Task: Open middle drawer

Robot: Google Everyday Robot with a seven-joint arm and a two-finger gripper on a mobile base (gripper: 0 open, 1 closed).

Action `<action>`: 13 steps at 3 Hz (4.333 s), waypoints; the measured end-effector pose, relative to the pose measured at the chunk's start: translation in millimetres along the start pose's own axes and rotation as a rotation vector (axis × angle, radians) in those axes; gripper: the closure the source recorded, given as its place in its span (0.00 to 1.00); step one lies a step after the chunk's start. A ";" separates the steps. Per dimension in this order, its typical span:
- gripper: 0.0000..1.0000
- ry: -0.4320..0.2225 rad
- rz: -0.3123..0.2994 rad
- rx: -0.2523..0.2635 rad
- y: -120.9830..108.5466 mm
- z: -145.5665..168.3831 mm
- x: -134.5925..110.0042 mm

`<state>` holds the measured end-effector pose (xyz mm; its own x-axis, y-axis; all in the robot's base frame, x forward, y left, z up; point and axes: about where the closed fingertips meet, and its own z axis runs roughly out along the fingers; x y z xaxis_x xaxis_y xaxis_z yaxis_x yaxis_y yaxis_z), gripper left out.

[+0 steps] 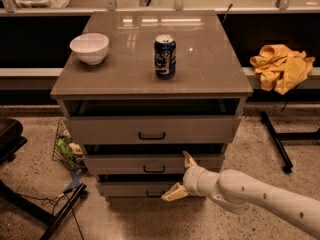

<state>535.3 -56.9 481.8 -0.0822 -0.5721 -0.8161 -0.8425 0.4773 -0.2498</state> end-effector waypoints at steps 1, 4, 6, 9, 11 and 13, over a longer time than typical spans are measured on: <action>0.00 0.029 -0.025 0.024 -37.0 25.6 16.3; 0.00 0.141 -0.069 0.034 -76.8 46.8 52.4; 0.00 0.207 -0.129 0.062 -91.4 31.0 74.1; 0.00 0.311 -0.291 0.084 -108.3 -4.0 87.1; 0.17 0.291 -0.396 0.022 -88.7 21.8 59.4; 0.64 0.288 -0.398 0.016 -86.2 25.0 58.2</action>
Offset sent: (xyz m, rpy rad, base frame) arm 0.1336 -0.0668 -0.0683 -0.2842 0.0160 -0.0554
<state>616.5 -114.7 442.8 0.0985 -0.8723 -0.4790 -0.8301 0.1934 -0.5230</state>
